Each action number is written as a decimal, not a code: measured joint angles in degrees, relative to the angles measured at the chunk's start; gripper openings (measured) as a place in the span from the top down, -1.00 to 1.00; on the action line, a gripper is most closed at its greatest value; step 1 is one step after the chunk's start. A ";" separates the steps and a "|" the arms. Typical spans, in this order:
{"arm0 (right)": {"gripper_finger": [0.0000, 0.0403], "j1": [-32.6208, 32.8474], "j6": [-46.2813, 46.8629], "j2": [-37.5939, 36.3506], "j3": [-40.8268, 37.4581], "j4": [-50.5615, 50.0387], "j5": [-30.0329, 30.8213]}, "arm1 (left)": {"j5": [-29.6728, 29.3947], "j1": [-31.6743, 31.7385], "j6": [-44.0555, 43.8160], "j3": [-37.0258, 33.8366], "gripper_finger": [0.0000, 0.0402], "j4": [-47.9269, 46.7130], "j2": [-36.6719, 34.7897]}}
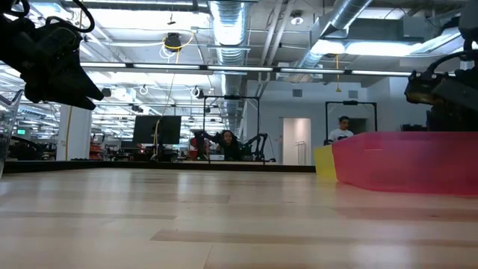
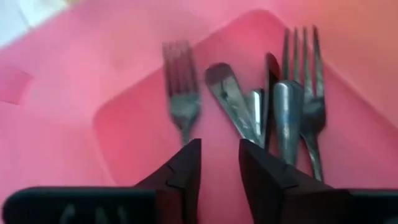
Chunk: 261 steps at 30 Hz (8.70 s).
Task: Sort silverware by color (type)
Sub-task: Return to Home Position
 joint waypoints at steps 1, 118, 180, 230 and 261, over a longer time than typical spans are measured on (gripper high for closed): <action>0.30 0.00 -0.85 0.00 0.57 0.00 -0.03 | 0.00 0.00 0.00 0.00 -0.21 0.00 0.00; 0.21 -23.08 -57.85 -61.47 -18.03 21.80 -21.02 | 25.75 23.98 59.55 -21.59 -0.21 51.44 -32.33; 0.21 -29.18 -50.51 -55.69 -18.10 21.31 -23.86 | 23.74 23.95 52.72 -22.47 -0.21 54.38 -28.48; 0.21 -29.16 -50.53 -55.69 -18.10 21.31 -23.81 | 23.72 23.93 52.72 -22.48 -0.21 54.40 -28.48; 0.21 -29.16 -50.53 -55.69 -18.10 21.31 -23.84 | 23.72 23.95 52.72 -22.49 -0.21 54.40 -28.50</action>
